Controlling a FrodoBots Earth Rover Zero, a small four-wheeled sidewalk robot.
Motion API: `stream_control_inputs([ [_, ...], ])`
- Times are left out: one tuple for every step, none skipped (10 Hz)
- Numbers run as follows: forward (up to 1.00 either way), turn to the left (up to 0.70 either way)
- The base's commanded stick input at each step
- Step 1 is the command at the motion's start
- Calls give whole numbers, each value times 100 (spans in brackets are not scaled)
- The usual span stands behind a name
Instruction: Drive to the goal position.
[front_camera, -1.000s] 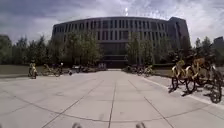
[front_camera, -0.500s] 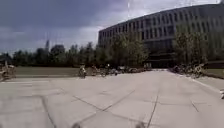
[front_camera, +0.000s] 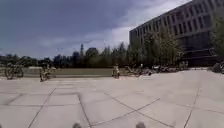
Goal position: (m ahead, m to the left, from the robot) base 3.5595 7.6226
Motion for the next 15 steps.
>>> stream_control_inputs([
  [0, 45],
  [0, 45],
  [0, 45],
  [0, 45],
  [0, 45],
  [0, 45],
  [0, 38],
  [0, 7],
  [0, 1],
  [0, 0],
  [0, 0],
  [0, 0],
  [0, 0],
  [0, 0],
  [38, 0],
])
